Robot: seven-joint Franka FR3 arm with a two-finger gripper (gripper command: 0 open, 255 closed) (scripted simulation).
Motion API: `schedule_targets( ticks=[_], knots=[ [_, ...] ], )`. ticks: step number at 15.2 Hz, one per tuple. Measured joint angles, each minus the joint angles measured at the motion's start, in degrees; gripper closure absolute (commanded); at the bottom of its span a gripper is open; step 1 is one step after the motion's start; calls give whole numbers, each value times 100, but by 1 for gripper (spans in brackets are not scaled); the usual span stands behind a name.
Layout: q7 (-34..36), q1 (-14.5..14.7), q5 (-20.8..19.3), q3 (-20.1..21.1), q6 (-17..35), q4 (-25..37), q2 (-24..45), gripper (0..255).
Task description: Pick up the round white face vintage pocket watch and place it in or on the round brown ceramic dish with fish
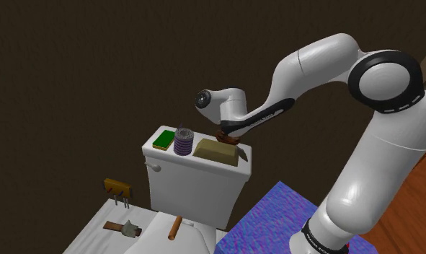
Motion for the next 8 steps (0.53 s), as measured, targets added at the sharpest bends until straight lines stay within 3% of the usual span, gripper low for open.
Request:
schedule_targets(
  ticks=[8],
  knots=[
    [353, -6, -212, -30, 168, -64, 306, 255]
  ],
)
